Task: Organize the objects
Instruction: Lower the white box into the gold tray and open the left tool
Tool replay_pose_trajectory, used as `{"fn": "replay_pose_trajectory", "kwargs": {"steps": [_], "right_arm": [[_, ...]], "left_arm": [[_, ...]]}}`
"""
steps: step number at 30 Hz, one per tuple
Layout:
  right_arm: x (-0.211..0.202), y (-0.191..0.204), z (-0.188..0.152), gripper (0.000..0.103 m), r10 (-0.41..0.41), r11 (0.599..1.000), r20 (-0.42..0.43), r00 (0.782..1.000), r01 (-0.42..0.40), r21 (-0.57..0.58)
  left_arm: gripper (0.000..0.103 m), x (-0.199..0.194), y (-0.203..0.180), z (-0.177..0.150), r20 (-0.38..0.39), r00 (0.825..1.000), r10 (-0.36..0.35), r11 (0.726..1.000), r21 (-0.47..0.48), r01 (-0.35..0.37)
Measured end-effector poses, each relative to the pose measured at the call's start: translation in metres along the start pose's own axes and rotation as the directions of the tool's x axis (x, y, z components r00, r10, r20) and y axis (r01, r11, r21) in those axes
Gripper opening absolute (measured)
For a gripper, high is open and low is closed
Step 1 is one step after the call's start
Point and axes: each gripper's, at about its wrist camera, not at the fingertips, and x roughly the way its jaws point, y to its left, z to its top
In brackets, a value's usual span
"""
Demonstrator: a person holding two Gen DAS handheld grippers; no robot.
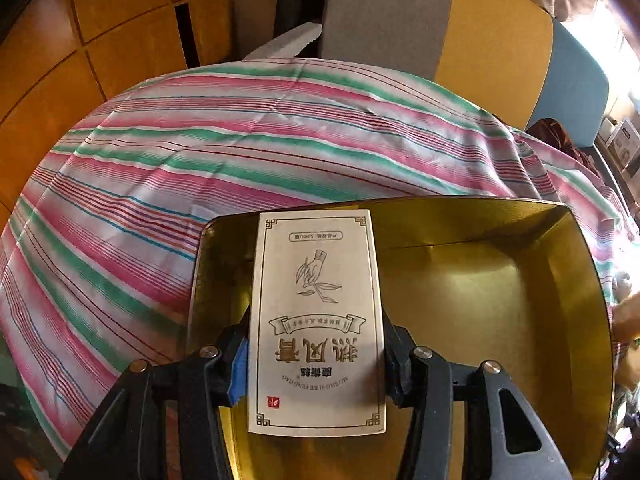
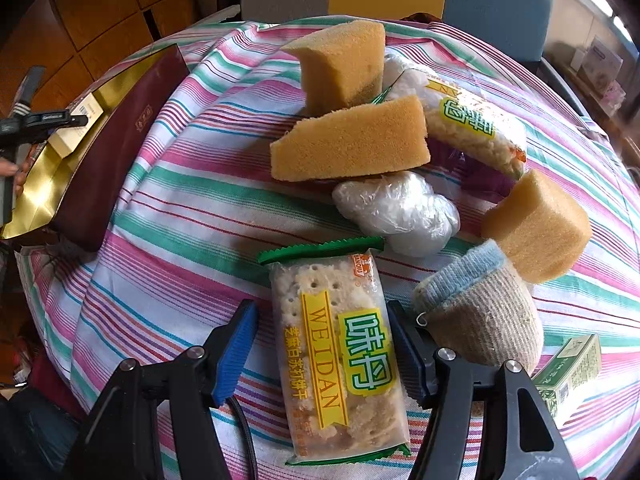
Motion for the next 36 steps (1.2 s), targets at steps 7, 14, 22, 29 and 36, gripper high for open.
{"fn": "replay_pose_trajectory", "kwargs": {"steps": [7,14,22,29,36], "right_arm": [[0.004,0.002,0.004,0.067,-0.003,1.0,0.001,1.0,0.003,0.002],[0.004,0.006,0.007,0.068,-0.015,1.0,0.003,1.0,0.015,-0.006],[0.005,0.014,0.001,0.066,-0.044,0.999,0.011,0.999,0.044,-0.013],[0.007,0.018,0.006,0.064,-0.066,0.998,0.02,0.998,0.066,0.019],[0.01,0.021,0.011,0.059,-0.091,0.995,0.034,0.995,0.089,0.051]], "left_arm": [[0.059,-0.038,0.0,-0.007,0.112,0.994,0.014,1.0,-0.005,-0.014],[0.059,-0.092,-0.006,-0.049,0.226,0.974,-0.012,1.0,0.003,0.012],[0.059,-0.138,-0.019,-0.101,0.276,0.959,-0.069,0.998,0.025,0.064],[0.059,-0.14,-0.024,-0.131,0.247,0.965,-0.092,0.995,0.048,0.083],[0.059,-0.135,-0.015,-0.15,0.21,0.973,-0.099,0.995,0.029,0.095]]}}
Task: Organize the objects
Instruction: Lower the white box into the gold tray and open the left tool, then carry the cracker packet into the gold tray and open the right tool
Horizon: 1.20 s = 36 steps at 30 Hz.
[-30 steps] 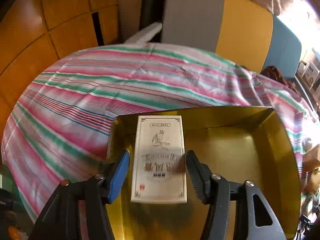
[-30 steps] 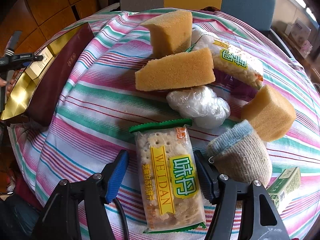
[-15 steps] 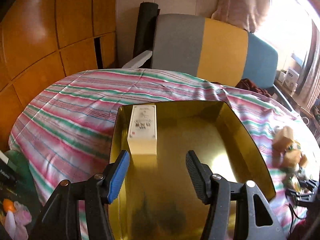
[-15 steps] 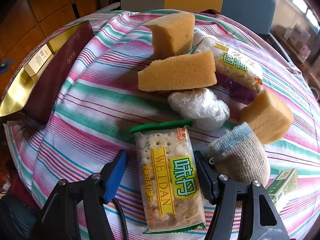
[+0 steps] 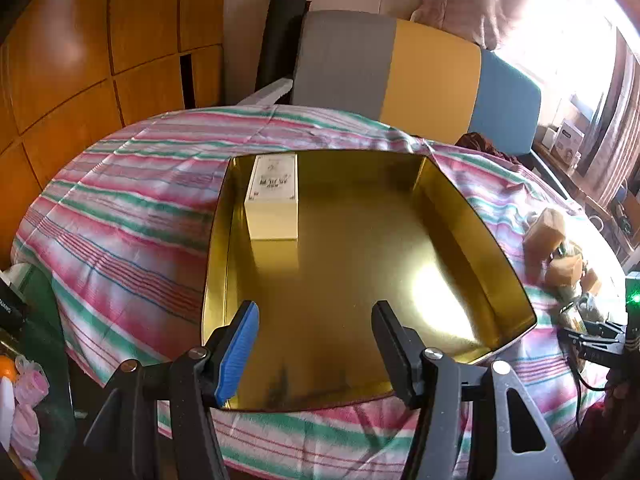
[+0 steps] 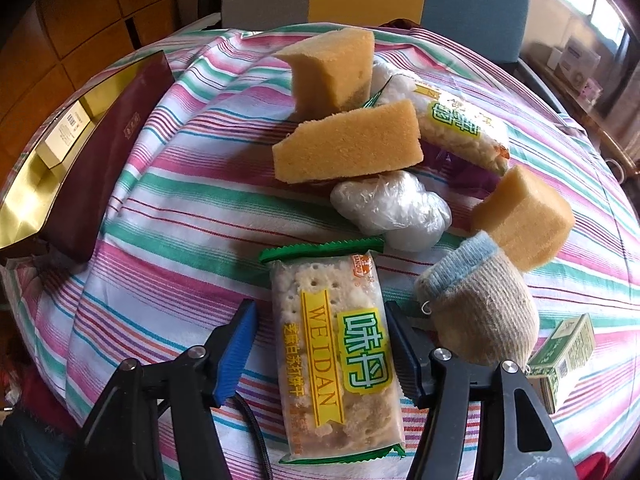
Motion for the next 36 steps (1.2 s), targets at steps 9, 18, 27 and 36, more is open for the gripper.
{"fn": "replay_pose_trajectory", "kwargs": {"steps": [9,18,27,36], "right_arm": [[-0.009,0.008,-0.011,0.049,-0.019,0.999,0.016,1.0,0.018,0.043],[-0.089,0.047,0.032,0.049,0.168,0.982,0.179,0.969,-0.181,0.054],[-0.063,0.213,0.111,0.049,0.464,0.883,0.066,0.884,-0.454,-0.119],[0.027,0.324,0.123,0.051,0.454,0.882,-0.172,0.874,-0.469,-0.053]], "left_arm": [[0.059,-0.006,0.012,-0.001,0.003,1.0,-0.006,0.999,-0.034,0.006],[0.059,-0.024,0.054,-0.003,0.006,0.998,0.057,0.993,-0.108,-0.056],[0.059,-0.026,0.088,-0.01,-0.009,0.997,0.072,0.978,-0.195,-0.072],[0.059,-0.026,0.109,-0.009,0.003,0.997,0.081,0.967,-0.243,-0.078]]}}
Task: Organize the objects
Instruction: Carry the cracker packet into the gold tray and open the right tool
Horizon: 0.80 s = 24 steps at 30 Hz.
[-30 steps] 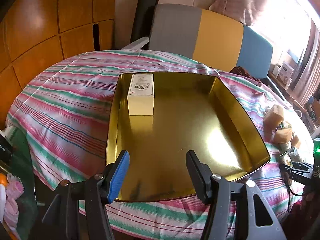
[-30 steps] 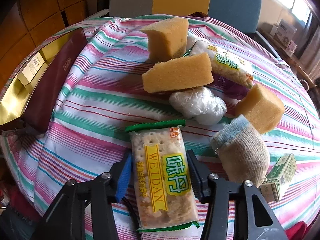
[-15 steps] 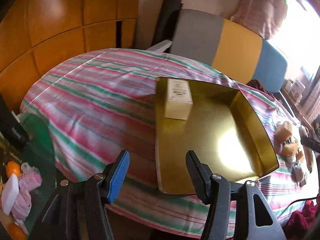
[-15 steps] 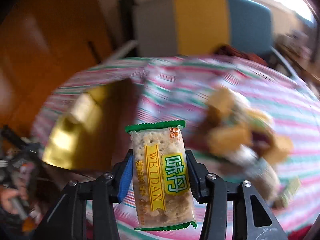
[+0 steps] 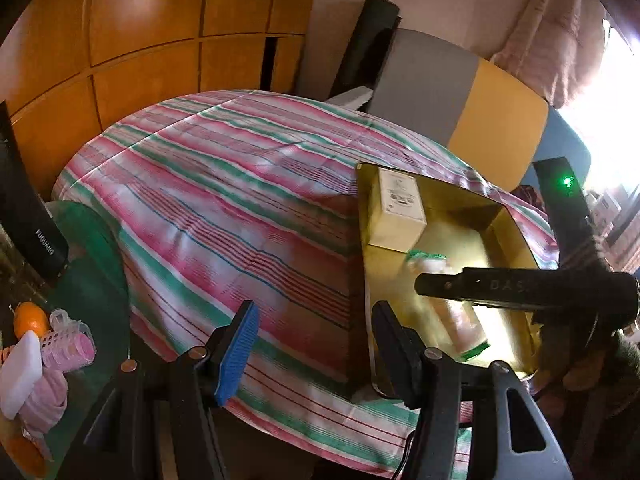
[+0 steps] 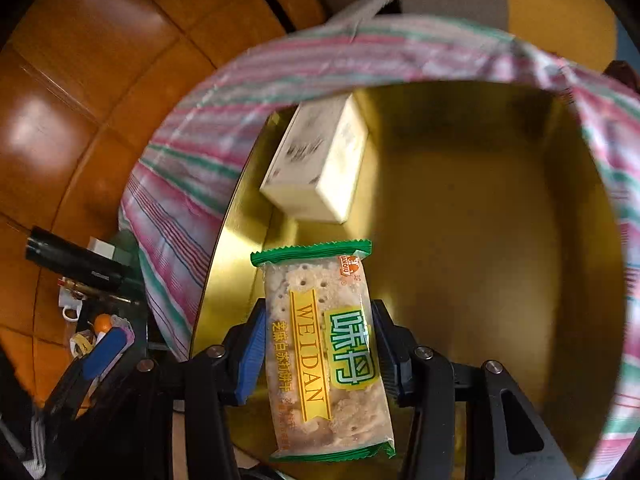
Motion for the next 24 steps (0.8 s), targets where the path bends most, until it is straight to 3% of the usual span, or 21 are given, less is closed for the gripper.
{"fn": "replay_pose_trajectory", "kwargs": {"steps": [2,5,11,15,24], "right_arm": [[0.008,0.007,0.002,0.054,-0.007,1.0,-0.002,1.0,0.007,-0.005],[0.006,0.009,0.0,0.07,0.007,1.0,0.011,1.0,-0.007,-0.011],[-0.024,0.005,-0.013,0.071,-0.048,0.997,0.1,0.994,0.054,-0.053],[-0.058,-0.003,-0.029,0.082,-0.09,0.993,0.204,0.975,0.104,-0.058],[-0.126,-0.062,-0.076,0.09,-0.208,0.978,0.361,0.909,0.205,0.048]], "left_arm": [[0.059,0.002,0.006,0.001,-0.003,1.0,0.011,1.0,-0.02,-0.011],[0.059,0.004,0.011,0.001,-0.004,1.0,0.024,0.999,-0.03,-0.024],[0.059,0.002,0.006,0.0,0.008,1.0,0.03,0.999,-0.011,-0.03],[0.059,0.001,-0.006,-0.002,0.006,1.0,0.021,1.0,0.019,-0.021],[0.059,-0.007,-0.057,-0.01,-0.001,0.996,-0.085,0.985,0.148,0.084]]}}
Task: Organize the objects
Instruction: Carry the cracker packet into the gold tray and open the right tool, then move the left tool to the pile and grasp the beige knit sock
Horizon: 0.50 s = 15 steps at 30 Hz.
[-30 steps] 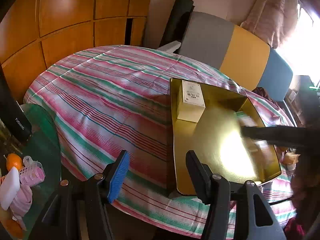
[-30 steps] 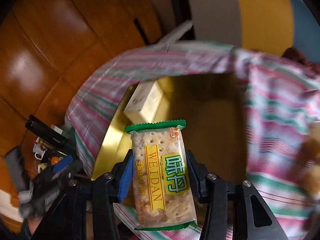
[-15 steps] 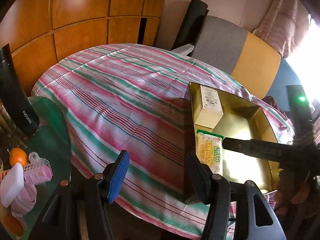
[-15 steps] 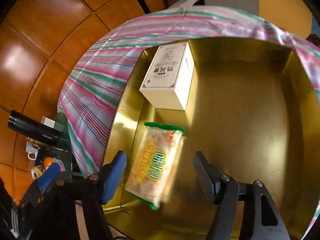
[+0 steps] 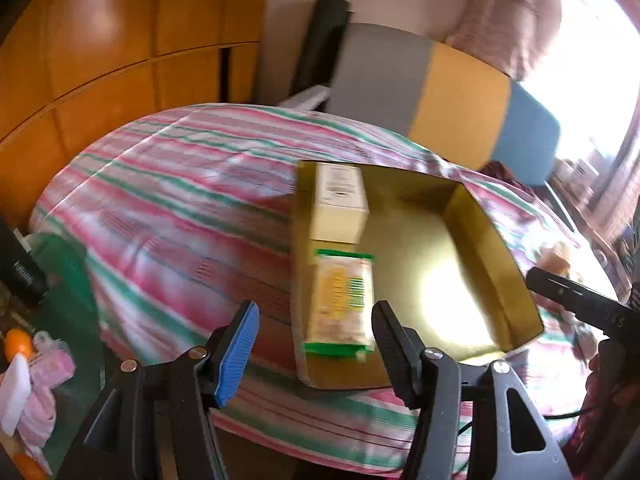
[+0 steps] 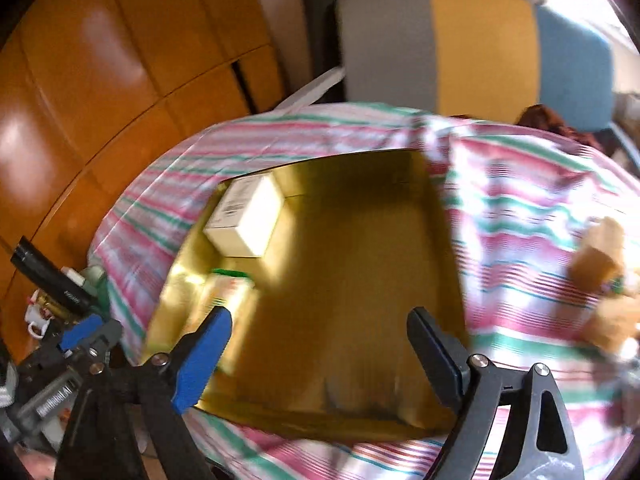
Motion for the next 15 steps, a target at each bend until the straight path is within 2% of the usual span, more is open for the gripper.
{"fn": "replay_pose_trajectory", "kwargs": {"steps": [6,10,13,15], "right_arm": [[-0.046,-0.076,-0.035,0.091,-0.103,0.989,0.027,0.994,0.1,0.108],[-0.076,-0.13,-0.055,0.091,-0.192,0.964,0.021,0.981,0.185,0.192],[-0.102,-0.175,-0.066,0.091,-0.278,0.928,0.01,0.961,0.266,0.262],[-0.121,-0.209,-0.073,0.091,-0.34,0.889,0.006,0.94,0.319,0.329]], "left_arm": [[0.059,0.009,-0.04,-0.002,-0.046,0.995,-0.089,0.994,0.058,0.092],[0.059,0.012,-0.072,-0.002,-0.069,0.988,-0.14,0.981,0.129,0.148],[0.059,0.014,-0.098,-0.001,-0.09,0.98,-0.176,0.963,0.191,0.191],[0.059,0.014,-0.119,-0.001,-0.103,0.973,-0.205,0.945,0.237,0.224]]}}
